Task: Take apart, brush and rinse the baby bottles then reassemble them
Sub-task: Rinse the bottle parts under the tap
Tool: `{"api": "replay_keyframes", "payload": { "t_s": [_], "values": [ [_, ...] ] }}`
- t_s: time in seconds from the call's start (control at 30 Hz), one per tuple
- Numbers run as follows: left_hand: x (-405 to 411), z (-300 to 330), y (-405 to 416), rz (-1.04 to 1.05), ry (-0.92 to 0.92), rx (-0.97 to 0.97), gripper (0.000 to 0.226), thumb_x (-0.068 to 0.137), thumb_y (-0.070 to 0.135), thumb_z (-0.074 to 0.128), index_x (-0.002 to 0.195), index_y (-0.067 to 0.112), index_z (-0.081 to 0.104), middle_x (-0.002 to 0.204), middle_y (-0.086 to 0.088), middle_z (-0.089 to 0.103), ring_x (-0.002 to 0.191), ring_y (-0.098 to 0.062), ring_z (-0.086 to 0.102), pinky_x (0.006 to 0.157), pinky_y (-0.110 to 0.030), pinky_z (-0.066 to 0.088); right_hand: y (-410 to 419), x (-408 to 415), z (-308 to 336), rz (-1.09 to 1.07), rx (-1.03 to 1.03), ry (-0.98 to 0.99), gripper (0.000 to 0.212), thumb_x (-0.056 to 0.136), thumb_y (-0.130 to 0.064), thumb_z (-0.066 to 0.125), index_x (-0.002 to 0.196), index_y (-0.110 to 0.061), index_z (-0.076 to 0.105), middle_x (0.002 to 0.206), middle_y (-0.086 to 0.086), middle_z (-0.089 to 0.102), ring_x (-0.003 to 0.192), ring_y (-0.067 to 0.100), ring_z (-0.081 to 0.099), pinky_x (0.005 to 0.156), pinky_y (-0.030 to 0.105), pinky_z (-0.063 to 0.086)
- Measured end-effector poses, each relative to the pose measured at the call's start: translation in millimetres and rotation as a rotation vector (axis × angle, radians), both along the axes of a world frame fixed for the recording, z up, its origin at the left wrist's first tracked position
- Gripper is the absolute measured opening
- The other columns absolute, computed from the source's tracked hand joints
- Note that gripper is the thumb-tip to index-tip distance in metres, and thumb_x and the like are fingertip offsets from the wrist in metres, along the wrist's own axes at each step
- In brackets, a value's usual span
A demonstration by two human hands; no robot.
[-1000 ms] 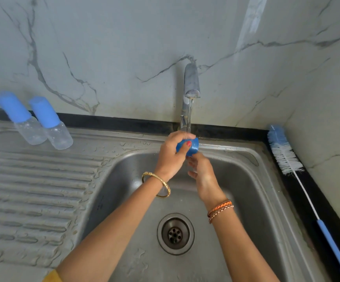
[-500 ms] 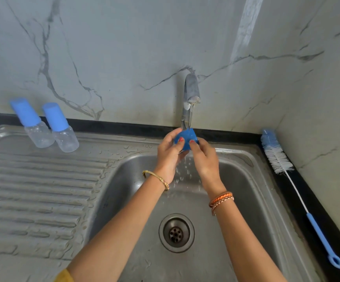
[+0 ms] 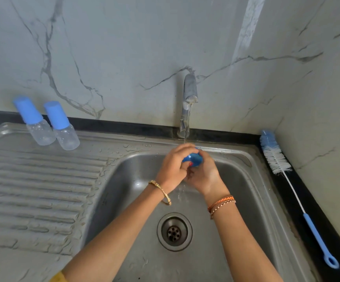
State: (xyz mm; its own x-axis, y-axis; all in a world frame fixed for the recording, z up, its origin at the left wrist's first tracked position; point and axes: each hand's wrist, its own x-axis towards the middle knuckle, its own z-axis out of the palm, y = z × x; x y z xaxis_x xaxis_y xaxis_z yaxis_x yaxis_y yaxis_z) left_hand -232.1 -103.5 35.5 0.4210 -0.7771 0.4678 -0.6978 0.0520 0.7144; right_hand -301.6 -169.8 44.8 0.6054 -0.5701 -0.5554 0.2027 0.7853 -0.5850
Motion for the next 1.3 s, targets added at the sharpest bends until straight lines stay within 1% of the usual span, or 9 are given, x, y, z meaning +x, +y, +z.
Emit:
{"api": "replay_keyframes", "payload": {
  "t_s": [0.1,0.33,0.53,0.77,0.83,0.93,1.0,1.2,1.3],
  "values": [
    [3,3,10,-0.079,-0.141,0.087,0.046,0.080,-0.016,0.052,0.119,0.006,0.062,0.130,-0.004,0.054,0.116,-0.007,0.043,0.096,0.002,0.026,2,-7,4,0.011,0.087,-0.055,0.034,0.093,-0.040,0.047,0.102,-0.007,0.055,0.087,0.011,0.055,0.076,0.018,0.052,0.074,0.026,0.044],
    [0,22,43,-0.051,0.268,0.120,0.049,0.071,-0.012,0.070,0.116,0.003,0.059,0.115,-0.004,0.059,0.103,-0.016,0.058,0.093,-0.026,0.047,28,-21,30,0.081,-0.118,0.094,0.015,0.092,-0.024,0.051,0.092,-0.009,0.050,0.092,0.014,0.053,0.077,0.021,0.053,0.067,0.029,0.044],
    [-6,12,82,0.036,0.432,0.177,0.030,0.084,-0.001,0.063,0.113,0.006,0.061,0.115,-0.003,0.061,0.075,-0.011,0.061,0.077,-0.028,0.055,52,-34,41,0.140,-0.605,0.272,0.028,0.081,-0.008,0.065,0.105,-0.013,0.052,0.097,0.007,0.054,0.078,0.015,0.053,0.060,0.027,0.043],
    [-14,1,117,0.122,0.627,0.178,0.017,0.087,0.002,0.060,0.101,0.012,0.064,0.103,0.001,0.060,0.083,-0.009,0.058,0.062,-0.014,0.054,54,-56,59,0.117,-0.546,-0.332,0.049,0.057,-0.025,0.079,0.101,-0.022,0.059,0.093,-0.002,0.062,0.077,0.012,0.059,0.055,0.020,0.050],
    [-18,-6,126,0.150,0.663,0.215,0.017,0.088,0.002,0.059,0.100,0.011,0.064,0.102,0.000,0.059,0.086,-0.010,0.058,0.062,-0.014,0.053,61,-57,30,0.243,-0.640,-0.066,0.051,0.065,-0.022,0.080,0.110,-0.024,0.057,0.109,0.003,0.063,0.085,0.015,0.061,0.068,0.026,0.052],
    [-22,-17,141,0.167,0.659,0.330,0.019,0.088,0.002,0.058,0.105,0.006,0.064,0.101,0.000,0.058,0.091,-0.012,0.056,0.066,-0.018,0.051,82,-56,-31,0.565,-1.296,0.899,0.045,0.078,-0.018,0.068,0.122,-0.021,0.056,0.123,0.006,0.059,0.111,0.024,0.056,0.096,0.035,0.039],
    [-18,-18,148,0.160,0.597,0.371,0.022,0.087,0.003,0.059,0.108,0.004,0.064,0.100,0.001,0.058,0.086,-0.011,0.056,0.068,-0.020,0.050,94,-60,-41,0.714,-1.436,1.029,0.053,0.071,-0.026,0.076,0.121,-0.020,0.060,0.118,0.003,0.062,0.112,0.022,0.056,0.096,0.031,0.040],
    [10,-18,168,0.265,0.558,0.264,0.017,0.086,0.003,0.060,0.099,0.010,0.069,0.098,-0.001,0.065,0.066,-0.002,0.057,0.073,-0.029,0.053,102,-55,12,0.235,-0.964,0.168,0.056,0.063,0.007,0.077,0.113,-0.016,0.063,0.103,0.001,0.064,0.092,0.012,0.060,0.083,0.021,0.049],
    [17,-18,184,0.229,0.611,0.237,0.018,0.087,0.001,0.057,0.098,0.009,0.068,0.090,0.005,0.061,0.063,0.001,0.055,0.056,-0.012,0.047,109,-47,-6,0.278,-0.881,0.533,0.051,0.073,-0.005,0.072,0.121,-0.017,0.059,0.115,0.006,0.064,0.105,0.019,0.058,0.092,0.029,0.044]
  ]
}}
